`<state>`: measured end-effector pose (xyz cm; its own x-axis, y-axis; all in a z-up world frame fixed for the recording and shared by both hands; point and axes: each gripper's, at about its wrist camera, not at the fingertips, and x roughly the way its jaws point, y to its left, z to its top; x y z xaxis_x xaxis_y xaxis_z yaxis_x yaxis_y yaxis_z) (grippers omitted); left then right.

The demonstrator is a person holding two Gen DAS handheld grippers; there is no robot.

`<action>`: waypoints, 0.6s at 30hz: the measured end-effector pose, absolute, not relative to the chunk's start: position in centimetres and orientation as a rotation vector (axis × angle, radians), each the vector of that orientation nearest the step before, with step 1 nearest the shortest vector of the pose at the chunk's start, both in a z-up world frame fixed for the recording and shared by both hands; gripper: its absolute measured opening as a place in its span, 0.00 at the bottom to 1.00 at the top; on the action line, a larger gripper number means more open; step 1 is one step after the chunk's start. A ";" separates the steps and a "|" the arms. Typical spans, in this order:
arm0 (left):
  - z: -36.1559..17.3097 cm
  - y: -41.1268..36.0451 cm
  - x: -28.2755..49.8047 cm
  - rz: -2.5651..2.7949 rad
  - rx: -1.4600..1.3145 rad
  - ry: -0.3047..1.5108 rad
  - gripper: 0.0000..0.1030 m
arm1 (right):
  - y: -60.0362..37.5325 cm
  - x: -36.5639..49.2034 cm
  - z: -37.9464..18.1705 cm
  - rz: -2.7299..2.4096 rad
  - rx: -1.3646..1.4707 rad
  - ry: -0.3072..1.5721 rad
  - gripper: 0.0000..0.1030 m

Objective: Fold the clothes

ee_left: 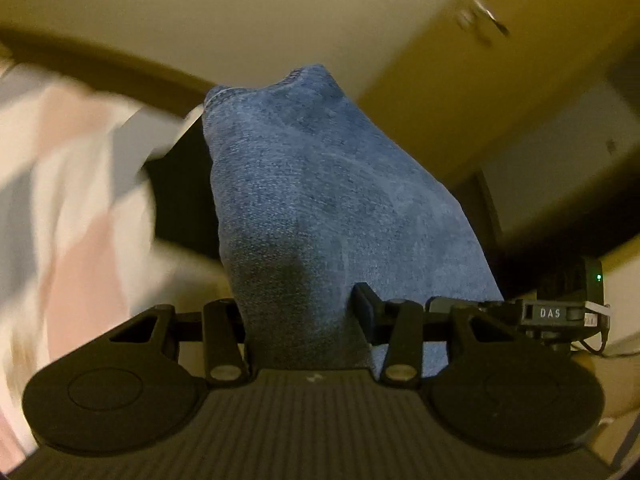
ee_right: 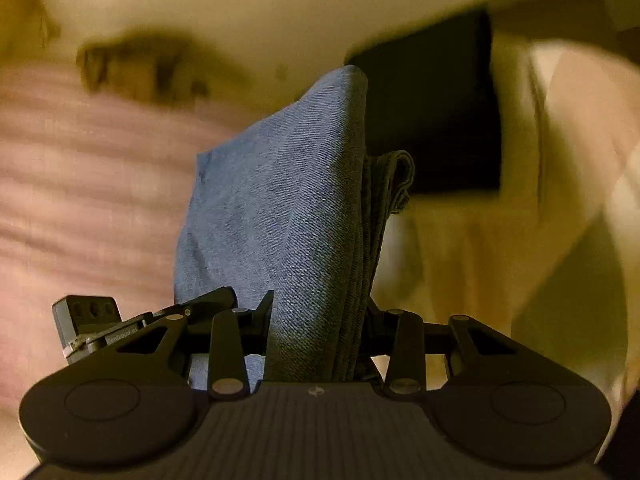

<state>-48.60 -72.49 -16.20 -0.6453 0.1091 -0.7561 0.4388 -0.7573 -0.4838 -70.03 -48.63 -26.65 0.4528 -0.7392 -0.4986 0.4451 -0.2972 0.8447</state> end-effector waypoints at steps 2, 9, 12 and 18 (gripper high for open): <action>-15.8 -74.9 -52.2 -2.528 1.308 0.913 0.40 | -50.1 -71.1 -26.8 -1.254 1.451 -0.344 0.38; -18.1 -81.7 -60.2 -2.560 1.462 0.797 0.40 | -56.8 -76.1 -29.1 -1.400 1.464 -0.416 0.38; -19.8 -83.2 -61.4 -2.569 1.468 0.821 0.40 | -58.7 -78.8 -30.2 -1.447 1.435 -0.391 0.38; -24.7 -84.6 -62.1 -2.548 1.484 0.911 0.45 | -60.6 -79.6 -32.8 -1.509 1.426 -0.327 0.38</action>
